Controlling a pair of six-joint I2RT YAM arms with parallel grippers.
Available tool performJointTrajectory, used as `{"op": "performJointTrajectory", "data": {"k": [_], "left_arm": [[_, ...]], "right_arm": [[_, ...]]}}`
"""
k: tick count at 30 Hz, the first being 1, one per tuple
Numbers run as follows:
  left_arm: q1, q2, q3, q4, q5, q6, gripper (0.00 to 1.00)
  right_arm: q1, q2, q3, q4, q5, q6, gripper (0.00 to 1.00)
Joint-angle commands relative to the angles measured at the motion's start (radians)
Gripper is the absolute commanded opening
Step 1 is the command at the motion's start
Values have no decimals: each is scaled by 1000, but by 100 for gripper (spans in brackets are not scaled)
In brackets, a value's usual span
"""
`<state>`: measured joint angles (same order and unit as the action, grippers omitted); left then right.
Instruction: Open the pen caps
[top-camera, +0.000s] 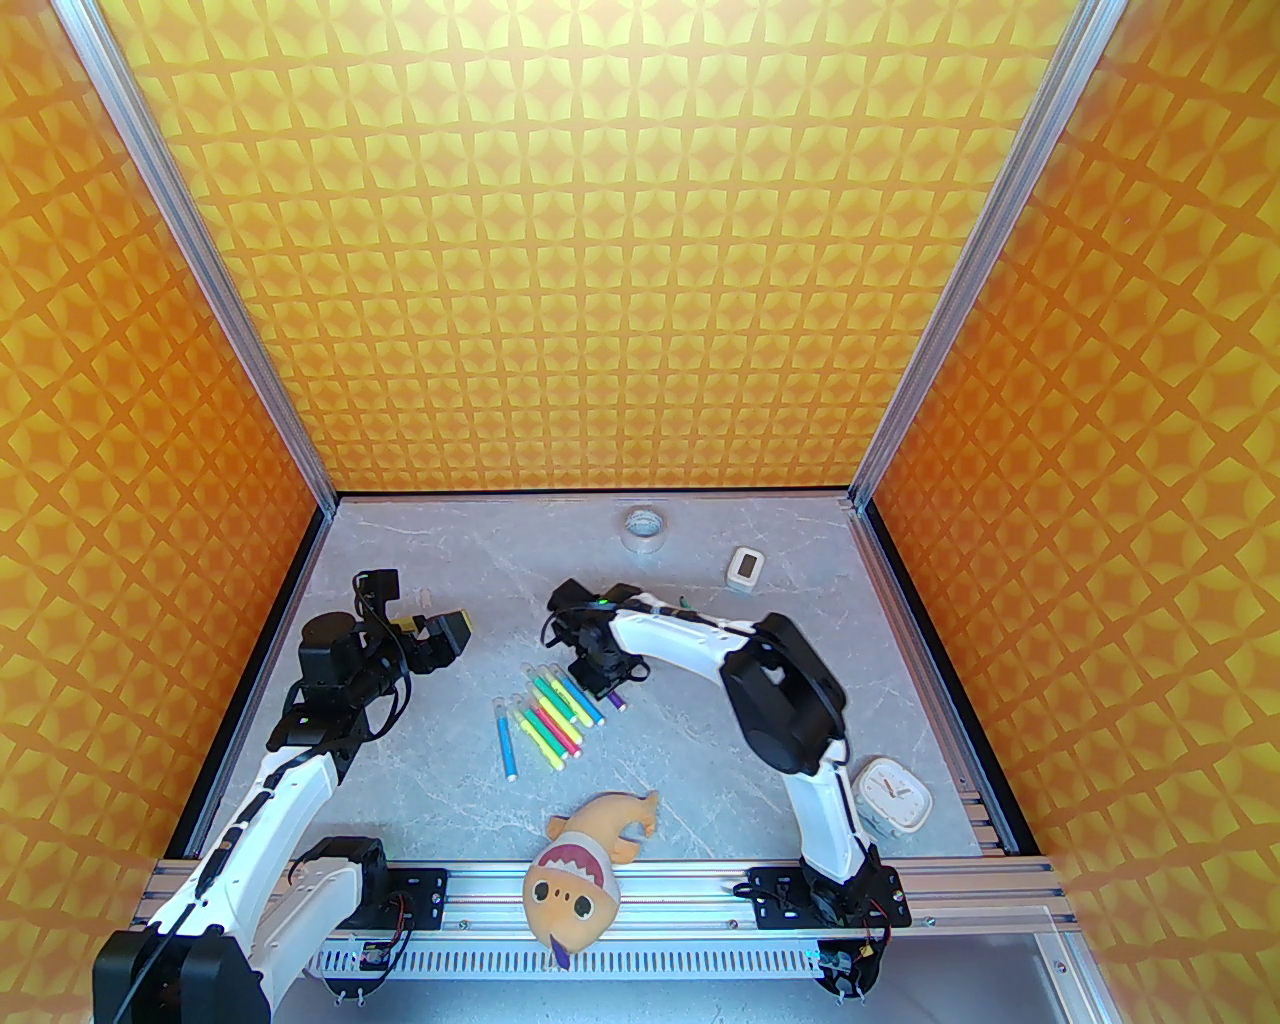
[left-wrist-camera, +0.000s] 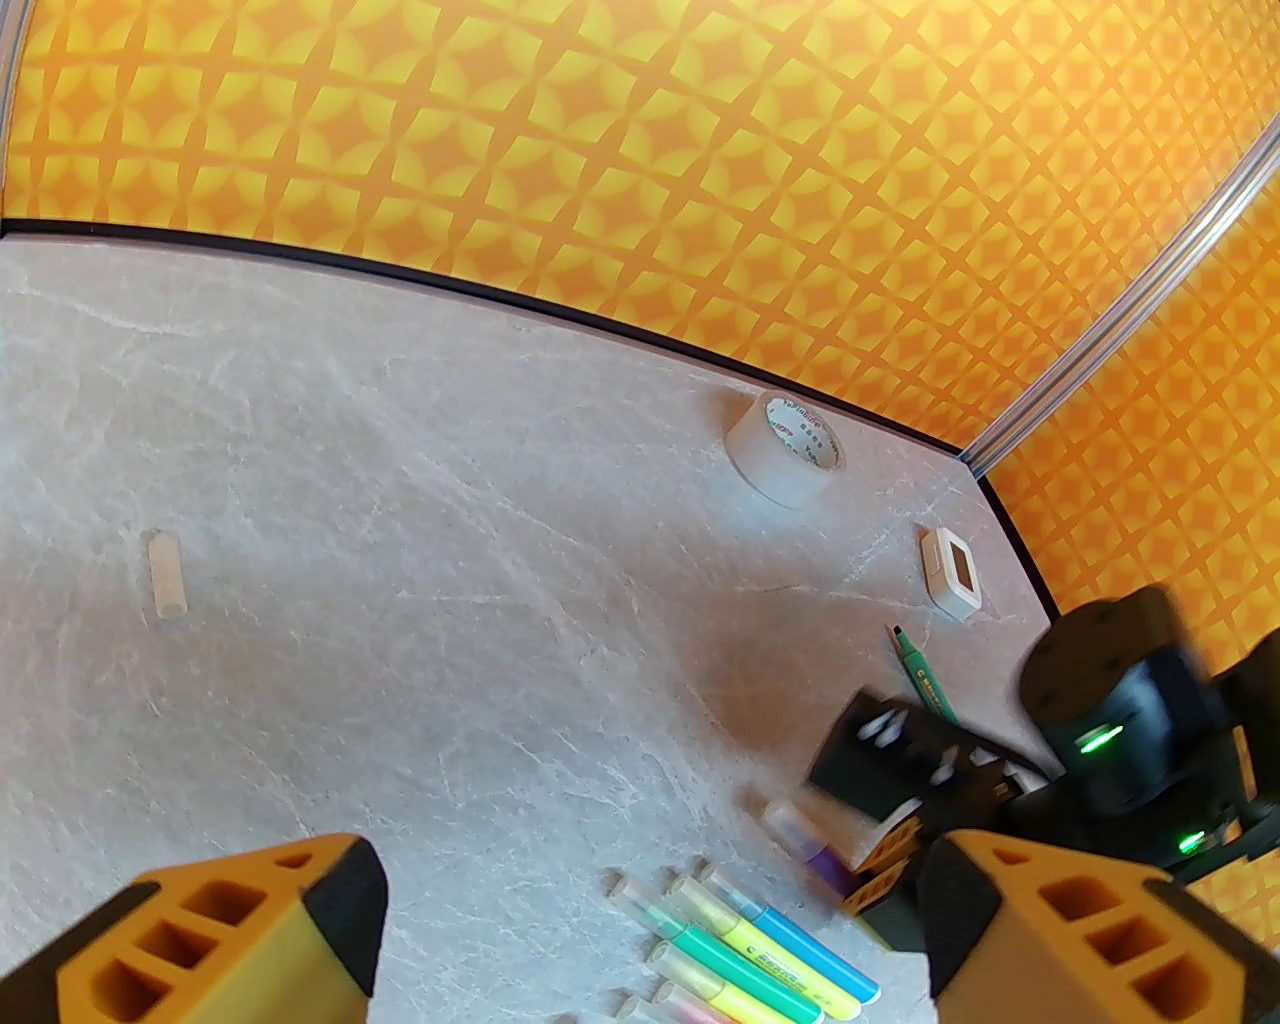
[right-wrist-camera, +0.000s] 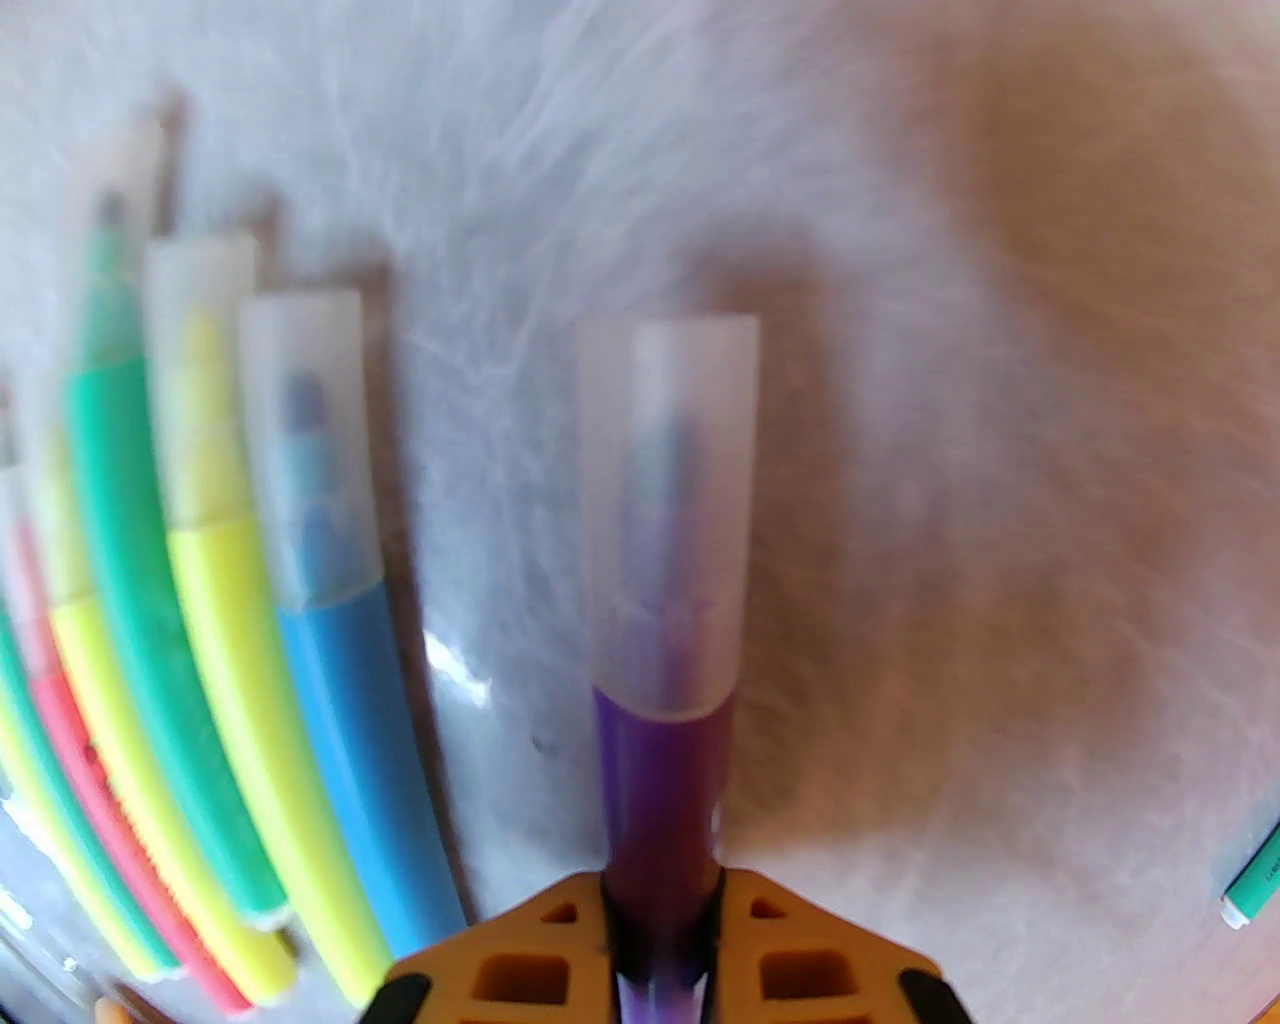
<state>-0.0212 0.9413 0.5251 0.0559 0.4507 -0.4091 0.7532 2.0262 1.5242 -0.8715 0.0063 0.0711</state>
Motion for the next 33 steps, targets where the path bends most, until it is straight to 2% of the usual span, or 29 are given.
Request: {"op": "performJointTrajectory", "data": {"k": [1,10,19,33], "left_arm": [[-10,21,-3,50,45,-34,90],[-69,151,47,124,213,-76,86],[-176,252,114,219,355,-97,83],[-235,345,179,247,370,-121,72]], "right_arm": [[-21,-119,-54,122,-94,4,0],[-32,-309,-227,382,-315,-36,0],[-32,-376,-286,475,-412,-37,0],[-32,-418,-322,538,-517,-38,0]]}}
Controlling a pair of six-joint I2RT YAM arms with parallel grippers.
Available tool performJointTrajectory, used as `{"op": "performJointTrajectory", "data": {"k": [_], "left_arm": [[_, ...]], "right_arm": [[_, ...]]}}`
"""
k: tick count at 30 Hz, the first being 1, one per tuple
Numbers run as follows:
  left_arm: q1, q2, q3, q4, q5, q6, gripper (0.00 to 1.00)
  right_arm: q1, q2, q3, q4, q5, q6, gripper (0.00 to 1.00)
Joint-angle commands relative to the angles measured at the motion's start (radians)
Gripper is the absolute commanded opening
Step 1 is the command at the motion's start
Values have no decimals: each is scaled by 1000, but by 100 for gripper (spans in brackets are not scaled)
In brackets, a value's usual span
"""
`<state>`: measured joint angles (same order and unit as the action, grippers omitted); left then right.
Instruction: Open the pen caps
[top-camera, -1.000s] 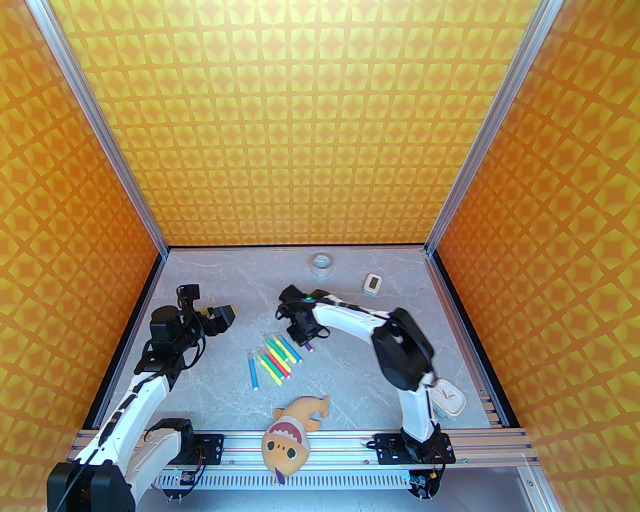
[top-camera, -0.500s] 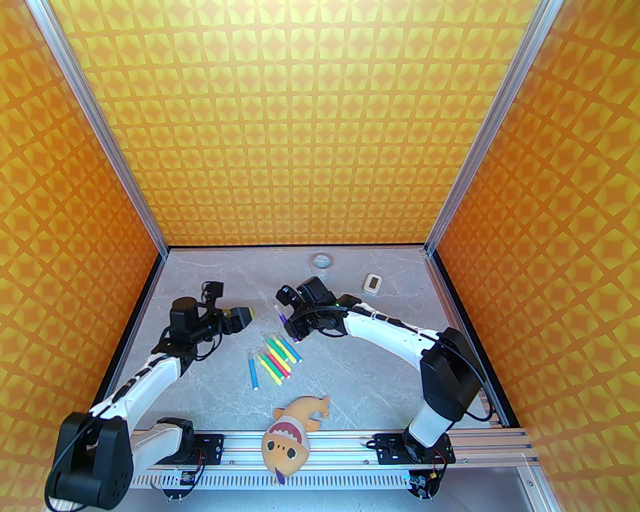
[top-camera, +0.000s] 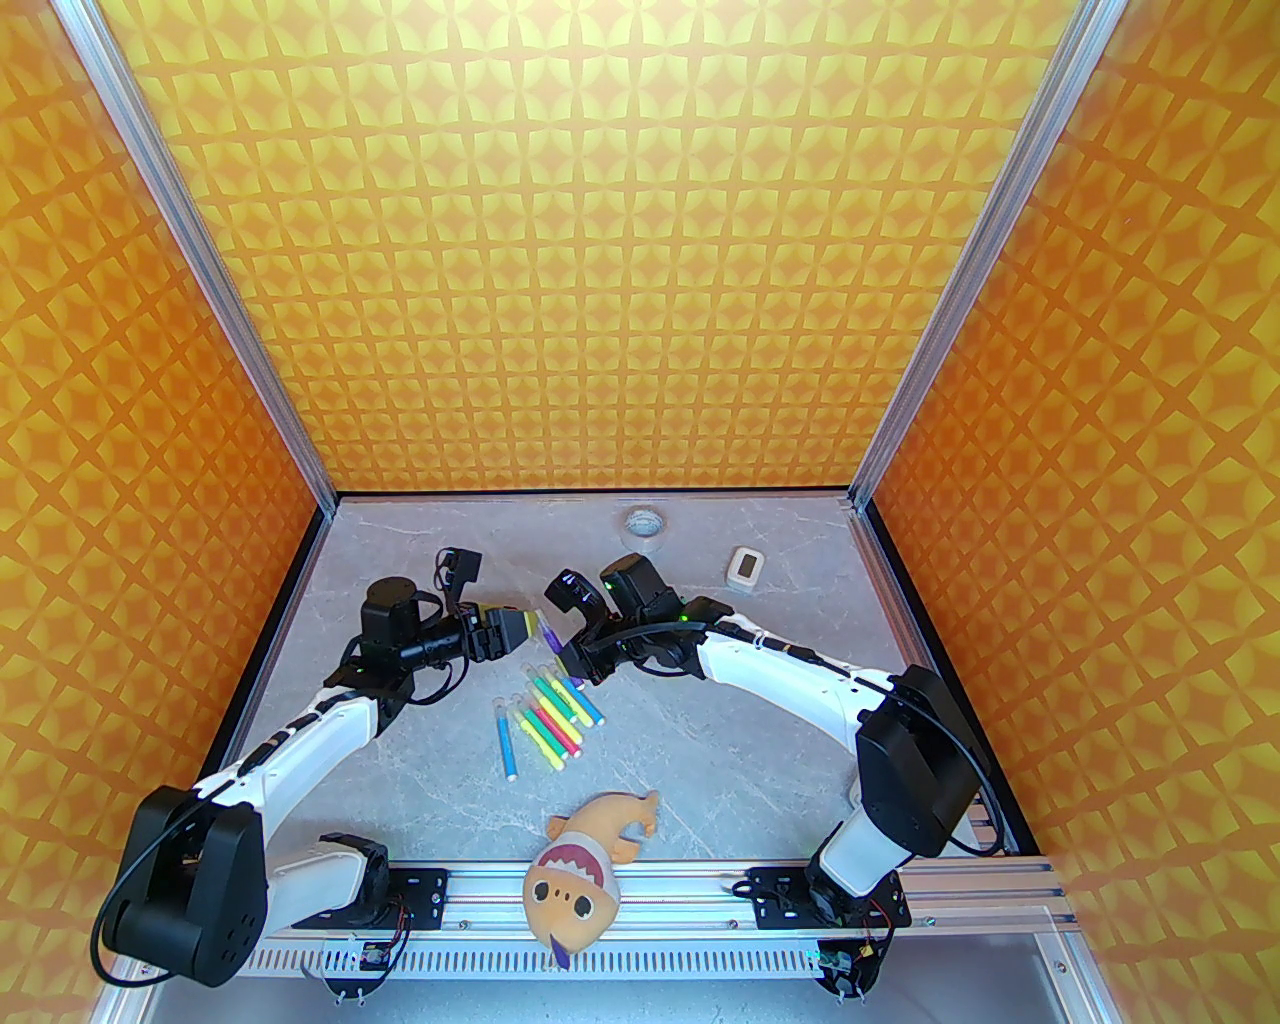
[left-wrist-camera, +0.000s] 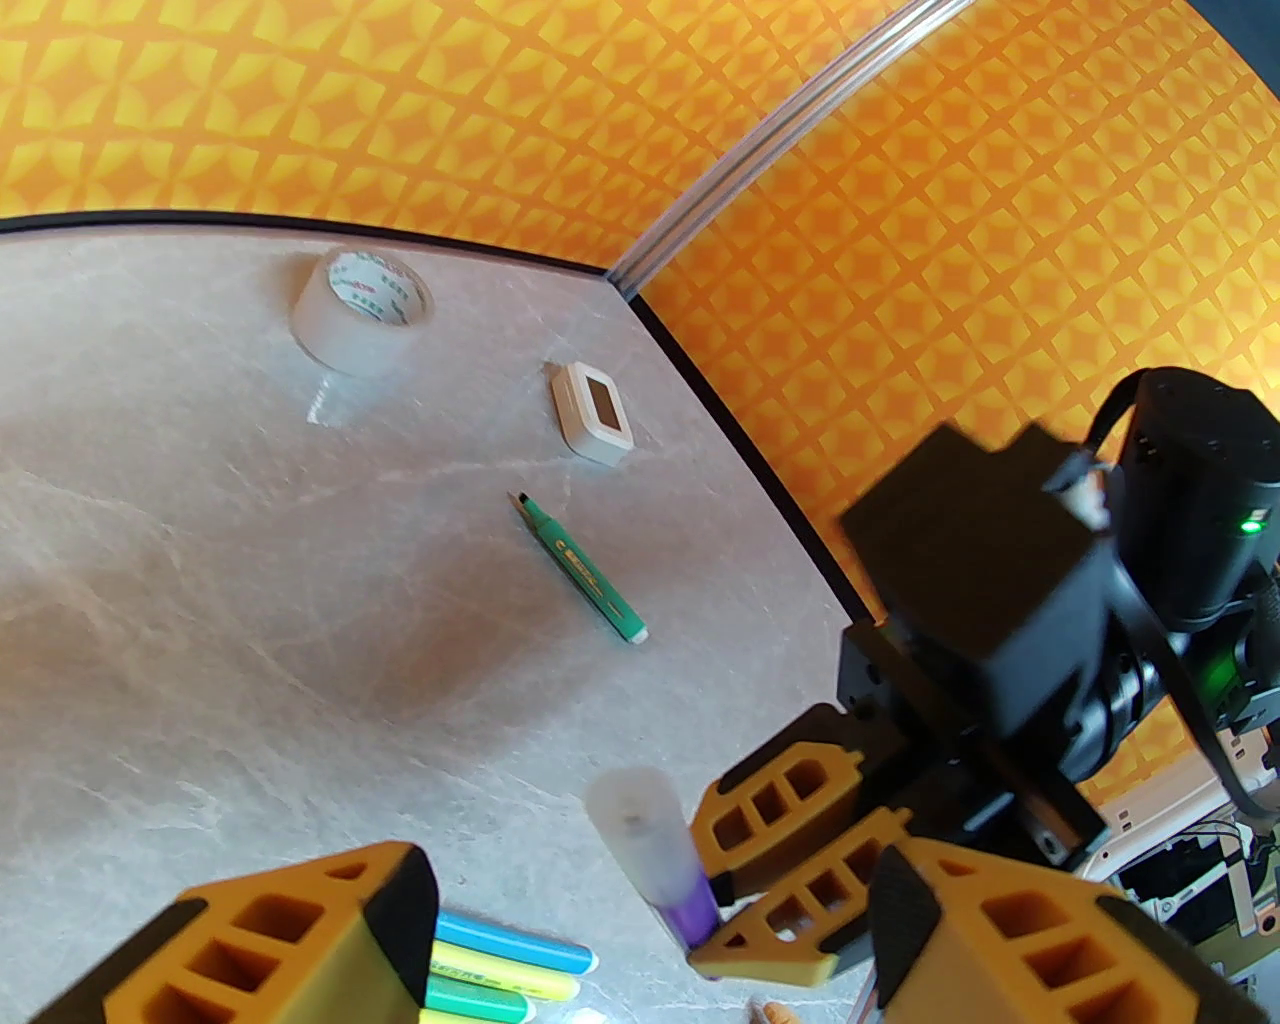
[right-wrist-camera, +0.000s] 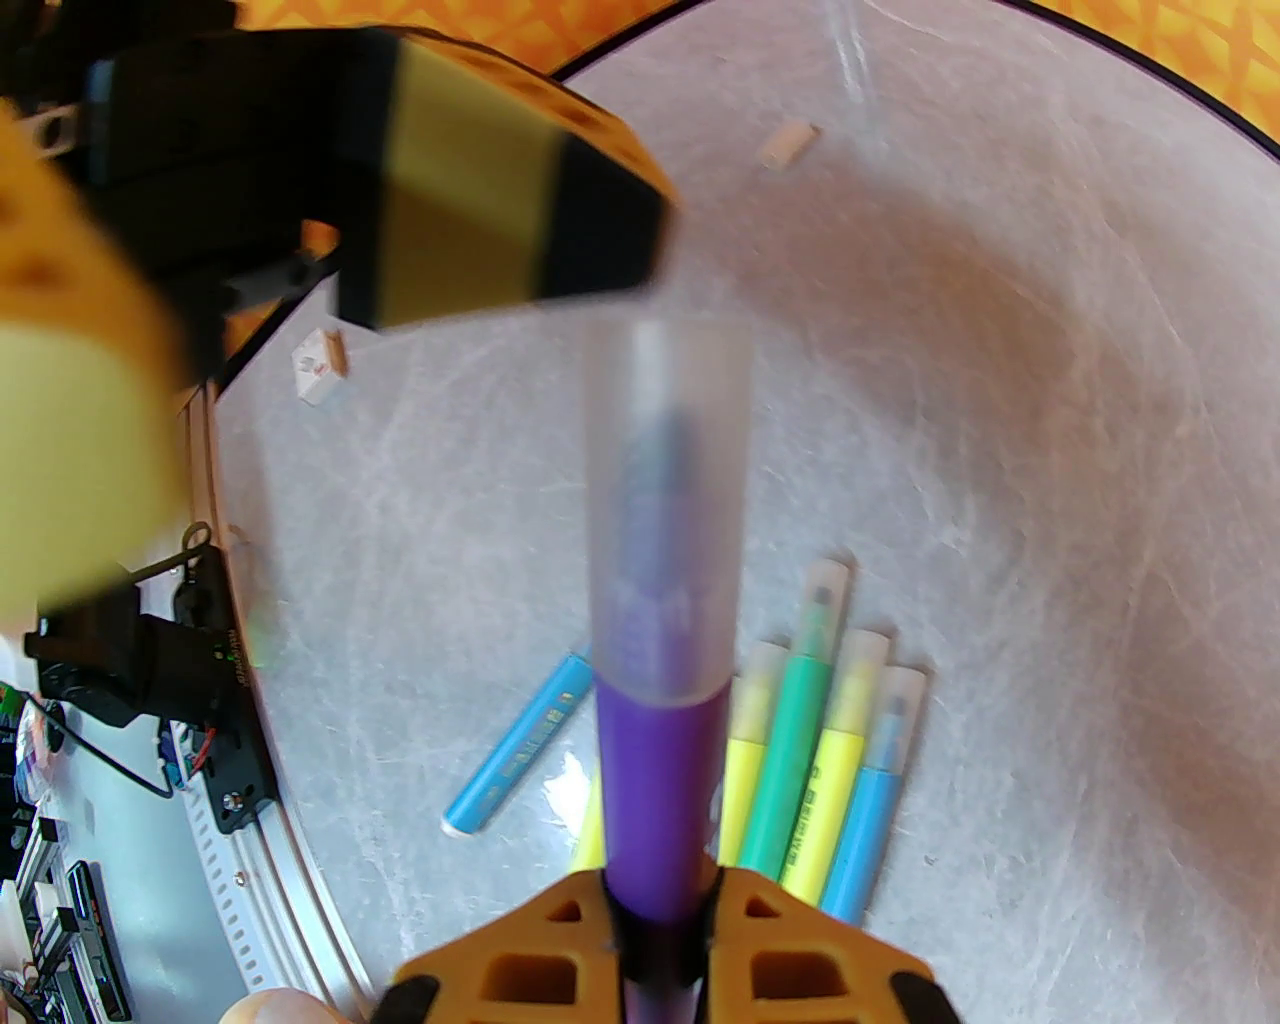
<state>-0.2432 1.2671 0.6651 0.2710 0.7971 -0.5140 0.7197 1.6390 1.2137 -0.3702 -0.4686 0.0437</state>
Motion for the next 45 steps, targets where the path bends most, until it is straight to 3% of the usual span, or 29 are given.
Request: {"op": "performJointTrajectory", "data": {"k": [1,17,28,31,35,39,45], "left_arm": [[-18,25,43,36,24,-17,69],[-50,72,57,101,66,-55,30],[-53,77,55,119,73,-70,12],[-54,78,56,131,74,-84,6],[-53,81,60,151,74,-115,1],[-54,84,65,183,84,-153,0],[-53,90,67,207,105,-172,0]], "right_arm": [[1,-30,-11,37,-45,-12,0],[1,-48,-25,72,-32,-9,0],[1,-56,-29,95,-22,-3,0],[1,-55,-36,102,-20,-8,9],[1,-60,-64,145,1,-12,32],[1,-54,-76,179,-2,-9,37],[1,-41,-74,218,-15,4,36]]}}
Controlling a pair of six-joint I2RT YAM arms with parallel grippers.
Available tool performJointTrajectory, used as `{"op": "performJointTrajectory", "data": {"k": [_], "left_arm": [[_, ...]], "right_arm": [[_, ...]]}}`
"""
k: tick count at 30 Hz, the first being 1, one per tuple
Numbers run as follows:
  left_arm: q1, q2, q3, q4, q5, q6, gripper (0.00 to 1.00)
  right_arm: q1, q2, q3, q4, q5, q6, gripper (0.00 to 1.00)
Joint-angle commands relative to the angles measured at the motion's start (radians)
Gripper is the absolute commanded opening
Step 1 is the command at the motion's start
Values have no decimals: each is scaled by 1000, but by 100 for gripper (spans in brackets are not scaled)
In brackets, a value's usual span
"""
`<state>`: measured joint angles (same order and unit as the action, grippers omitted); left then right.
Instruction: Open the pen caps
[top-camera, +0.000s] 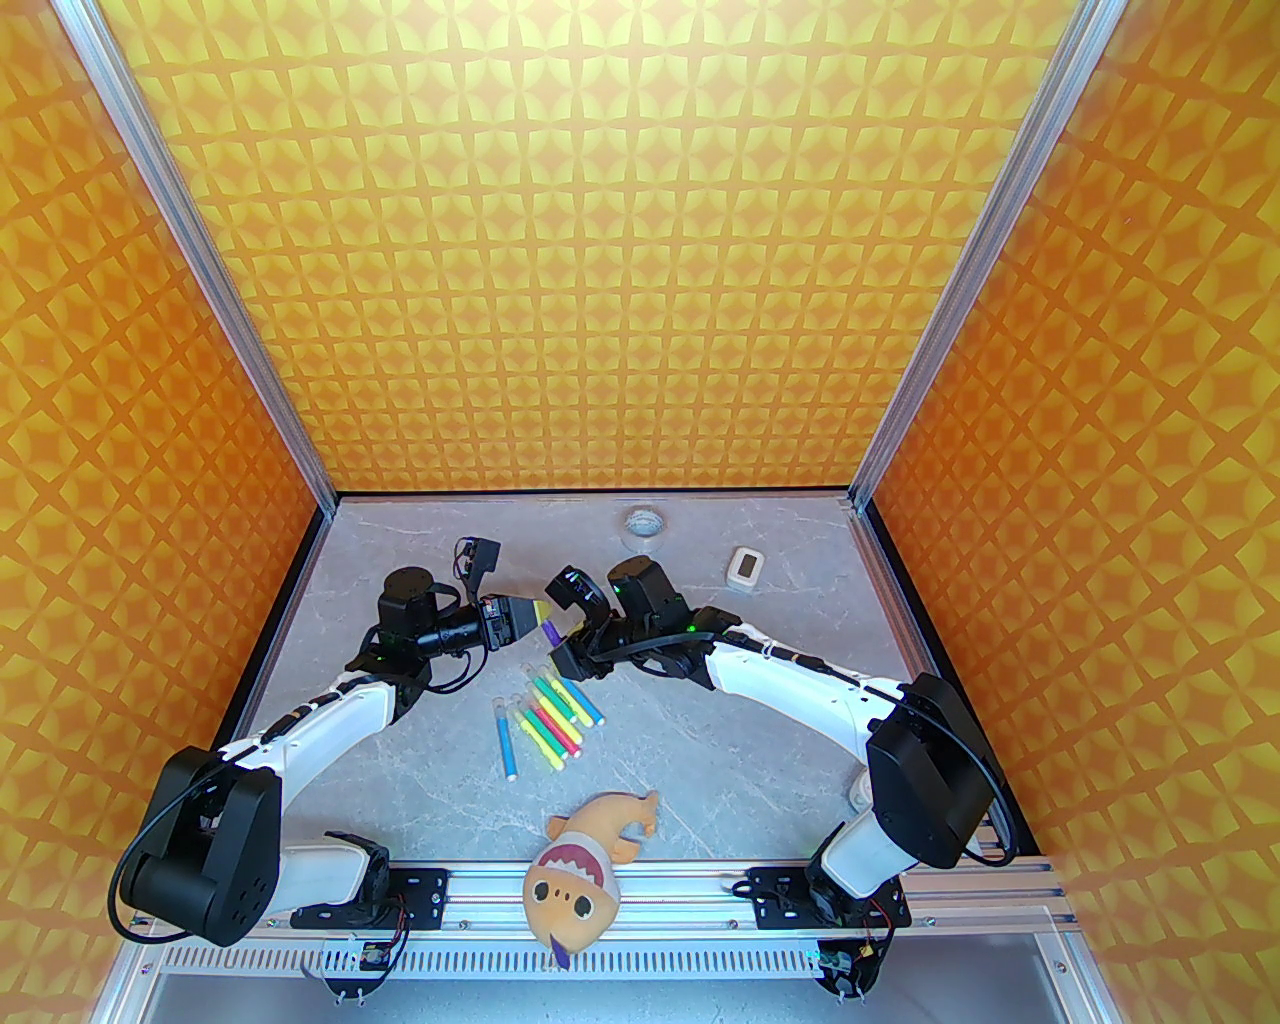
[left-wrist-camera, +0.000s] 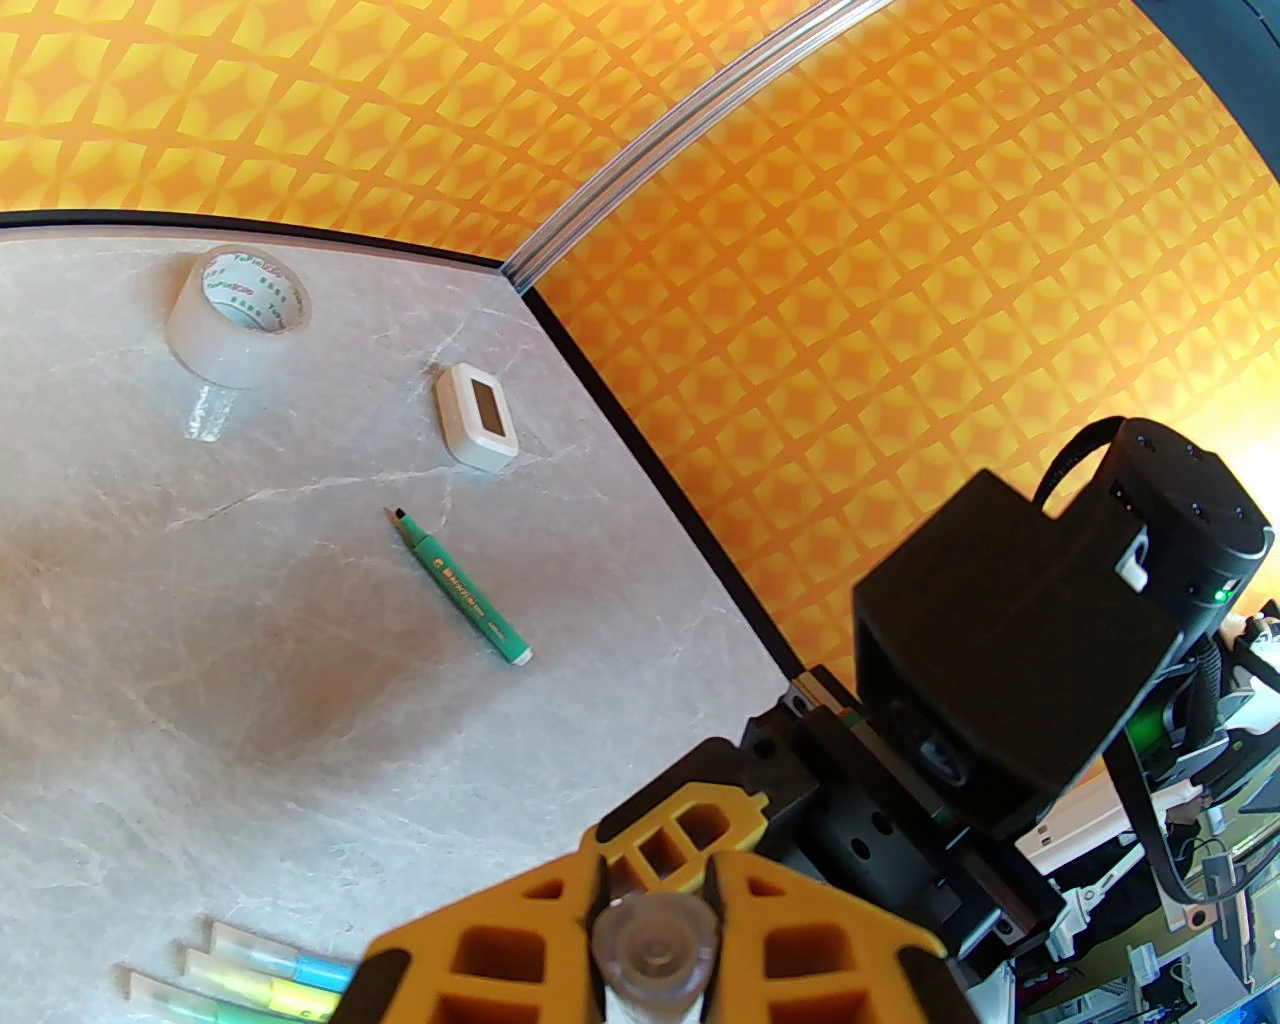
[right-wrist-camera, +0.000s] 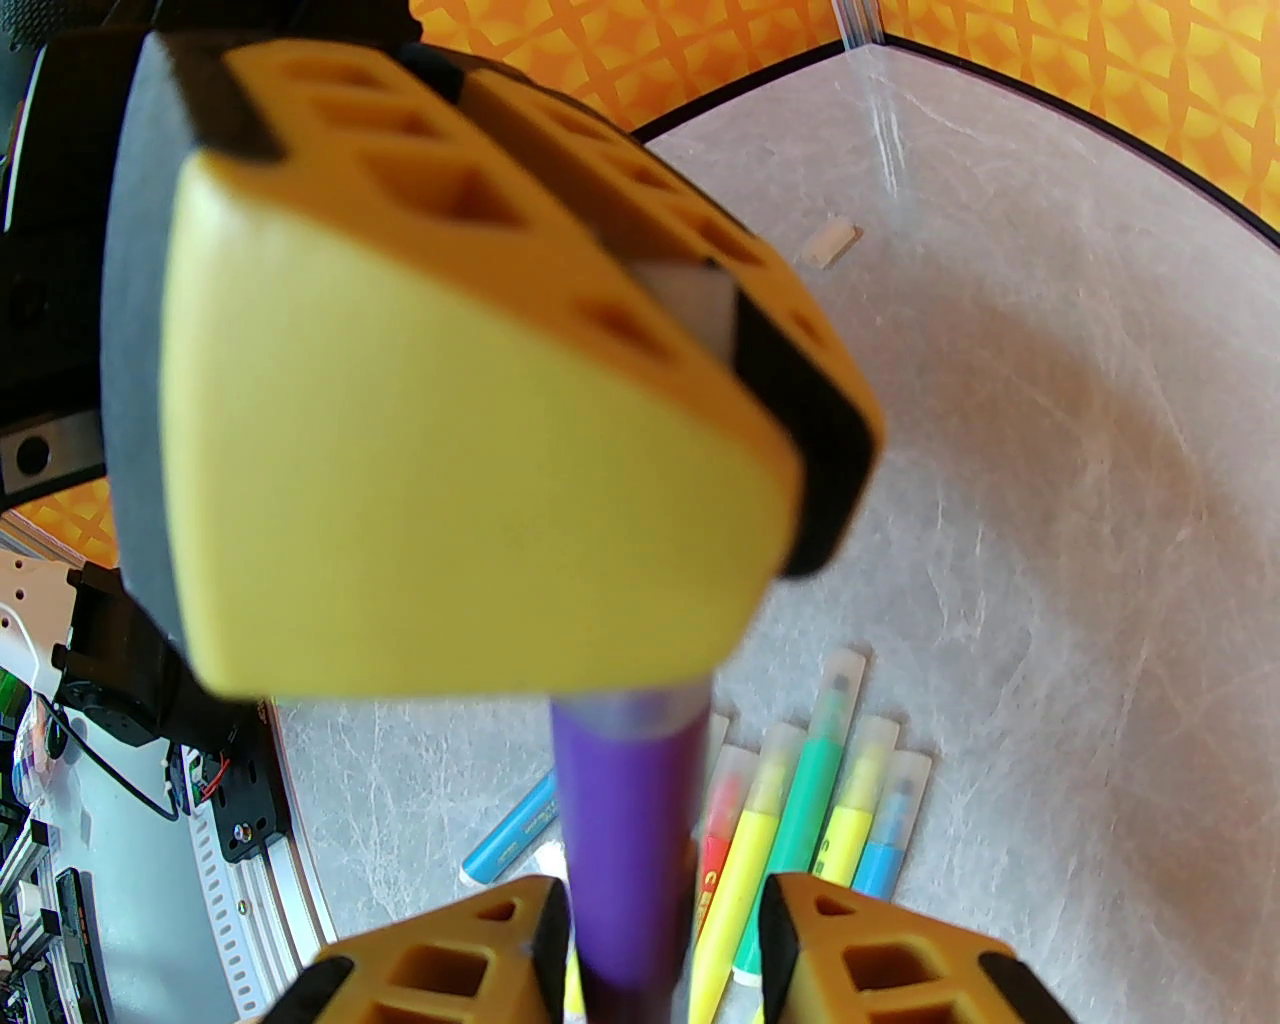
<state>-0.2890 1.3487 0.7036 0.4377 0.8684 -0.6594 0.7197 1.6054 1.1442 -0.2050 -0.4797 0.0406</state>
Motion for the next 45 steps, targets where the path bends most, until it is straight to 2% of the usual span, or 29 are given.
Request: {"op": "performJointTrajectory", "data": {"k": [1,5,15,22,30,38,41,45], "left_arm": [[-7,10,28,41,35,-26,0],[-7,19,25,51,38,-29,0],[-7,42,80,62,12,-10,0],[7,40,173,-63,-65,40,0],[38,50,217,-79,-136,2,0],[67,42,253,-116,-167,-4,0],[84,17,282,-272,-215,80,0],[105,-15,348,-608,-448,242,0]], "right_arm": [[1,-5,-2,57,-8,6,36],[1,12,17,58,-12,8,31],[1,-1,-3,34,-19,12,0],[1,-65,-115,40,-29,17,0],[1,-136,-207,22,-22,-8,0],[-6,-173,-287,78,45,32,0],[-26,-178,-283,66,120,42,0],[-80,-162,-234,-12,263,34,0]]}}
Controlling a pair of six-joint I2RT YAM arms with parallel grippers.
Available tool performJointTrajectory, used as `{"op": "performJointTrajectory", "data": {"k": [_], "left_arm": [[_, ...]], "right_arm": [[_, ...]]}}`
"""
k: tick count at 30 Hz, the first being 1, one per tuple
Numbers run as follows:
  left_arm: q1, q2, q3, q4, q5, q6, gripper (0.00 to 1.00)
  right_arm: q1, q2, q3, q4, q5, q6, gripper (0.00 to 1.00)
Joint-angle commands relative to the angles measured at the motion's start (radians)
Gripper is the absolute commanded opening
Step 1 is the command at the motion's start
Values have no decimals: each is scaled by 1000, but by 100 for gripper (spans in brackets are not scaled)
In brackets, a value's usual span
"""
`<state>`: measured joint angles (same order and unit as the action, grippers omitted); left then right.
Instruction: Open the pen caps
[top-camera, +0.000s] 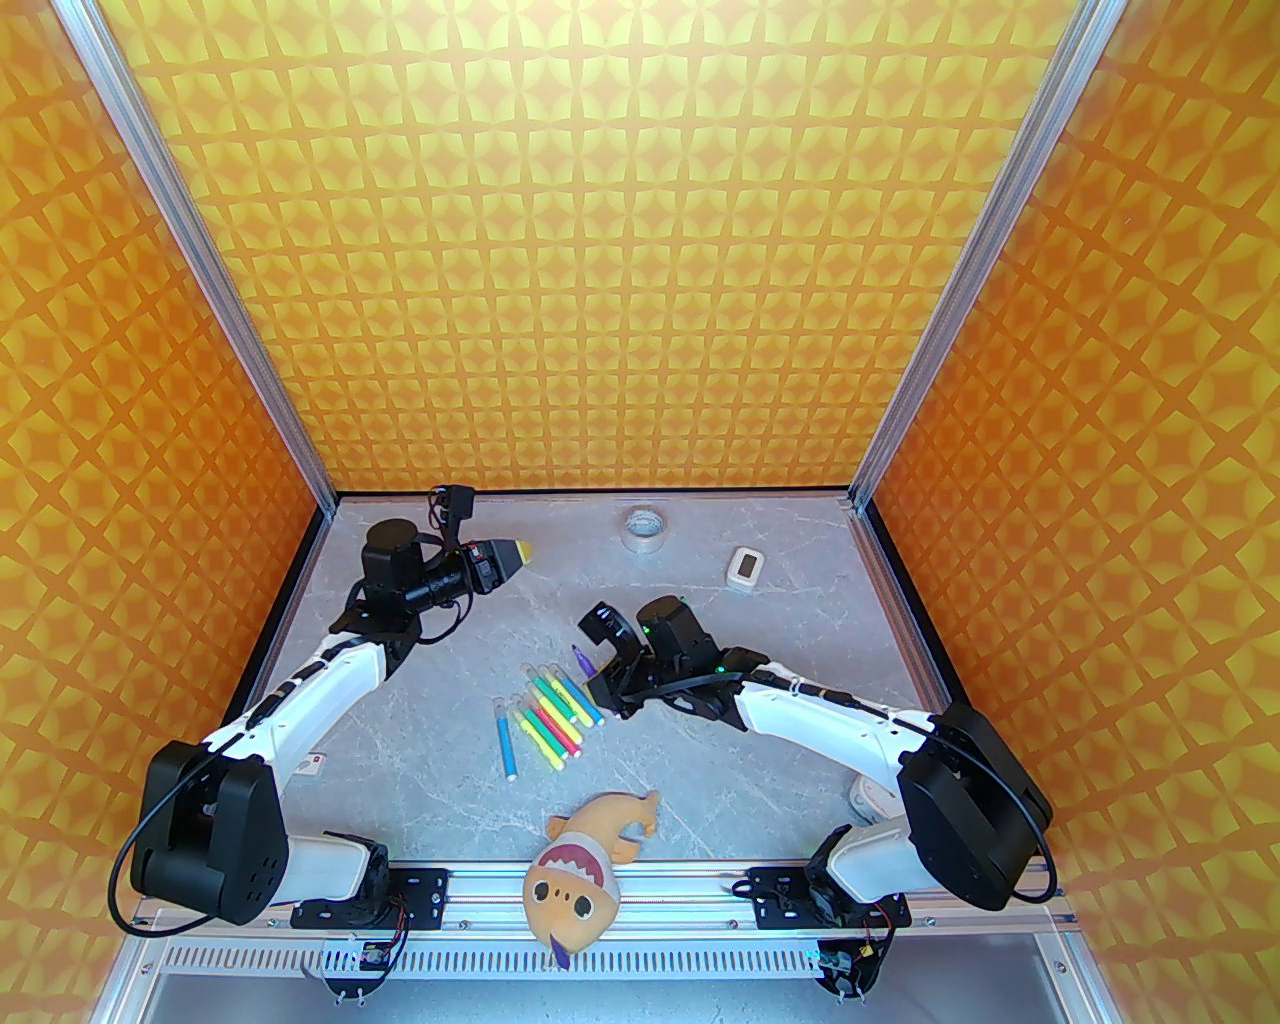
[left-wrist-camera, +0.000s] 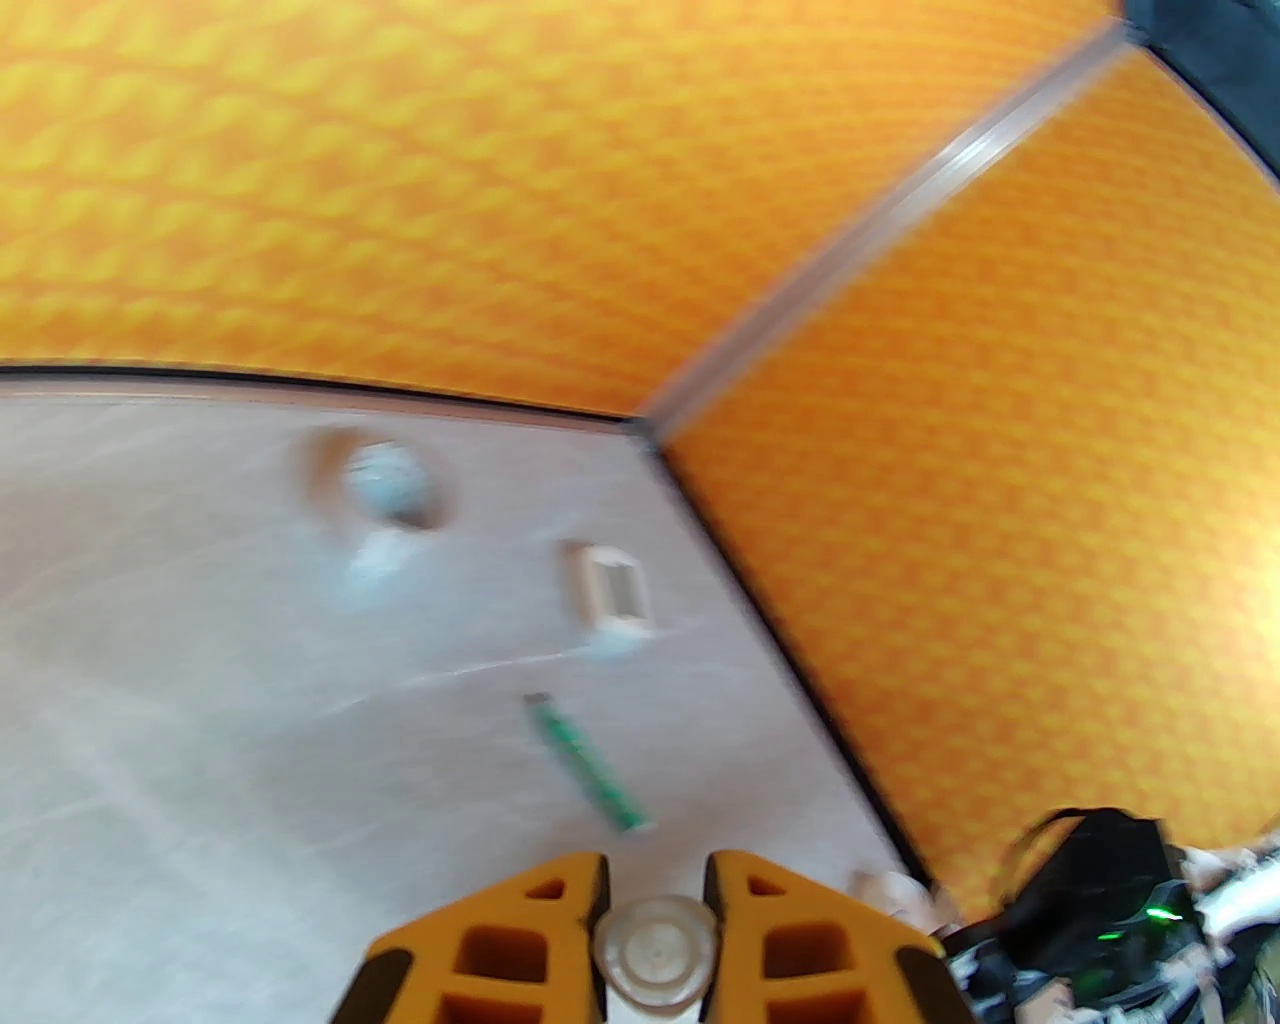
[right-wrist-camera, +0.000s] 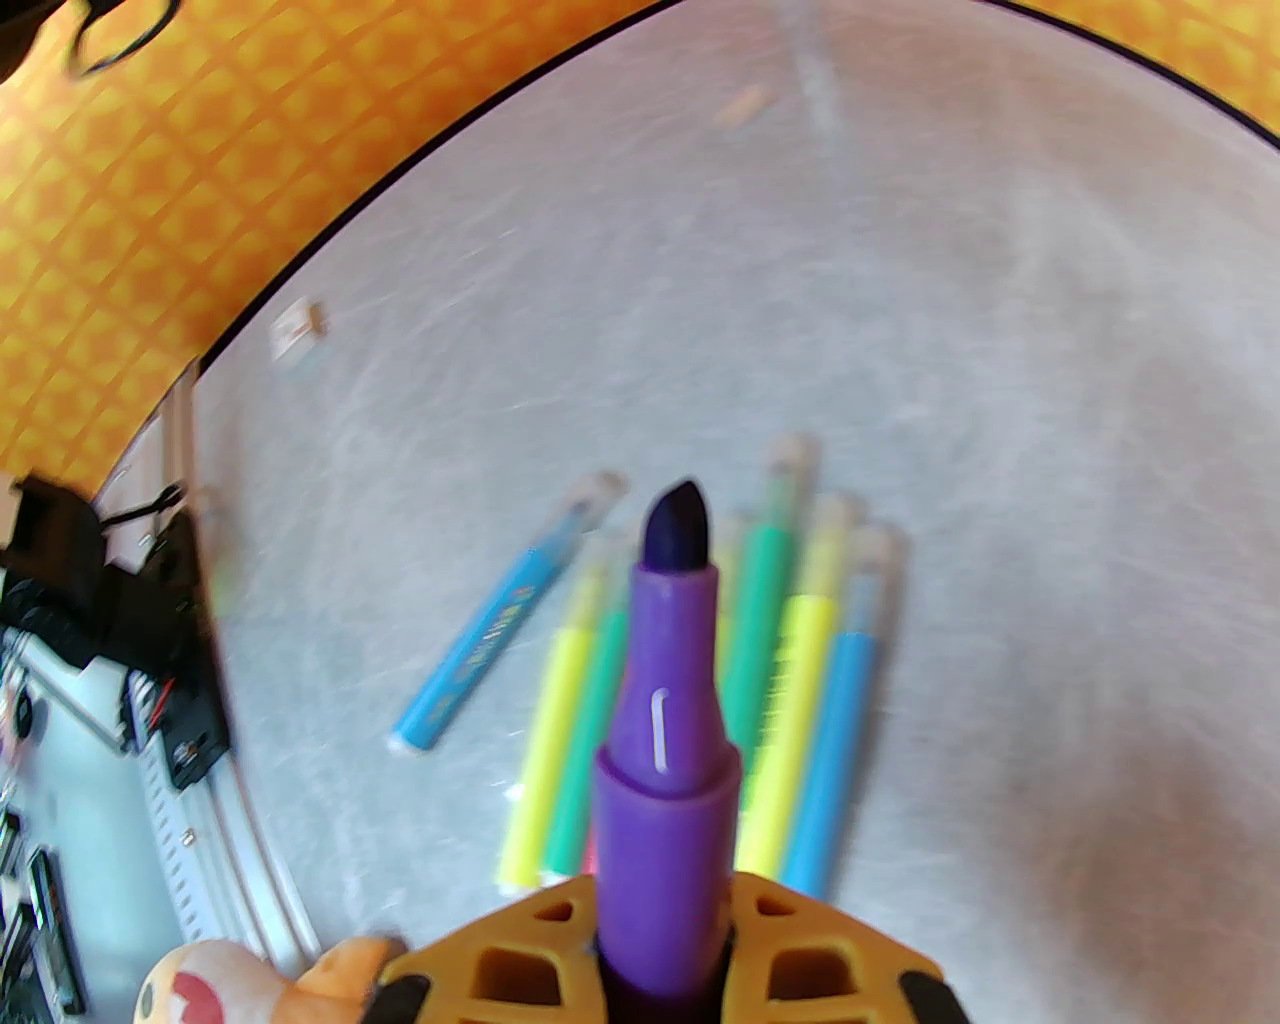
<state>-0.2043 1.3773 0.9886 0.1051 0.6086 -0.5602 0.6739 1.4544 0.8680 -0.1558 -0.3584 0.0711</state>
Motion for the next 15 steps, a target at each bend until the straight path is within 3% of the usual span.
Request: {"op": "performJointTrajectory", "data": {"k": [1,6,10,15], "left_arm": [[28,-46,79,-347,-257,174,0],[111,-31,89,-513,-467,242,0],[188,5,84,-551,-525,277,0],[248,107,156,-608,-564,294,0]], "right_arm": [[-49,-3,57,-83,168,-1,0],[-135,69,151,-189,343,-26,0],[-192,136,219,-245,457,-46,0],[-276,206,269,-268,490,-58,0]]}}
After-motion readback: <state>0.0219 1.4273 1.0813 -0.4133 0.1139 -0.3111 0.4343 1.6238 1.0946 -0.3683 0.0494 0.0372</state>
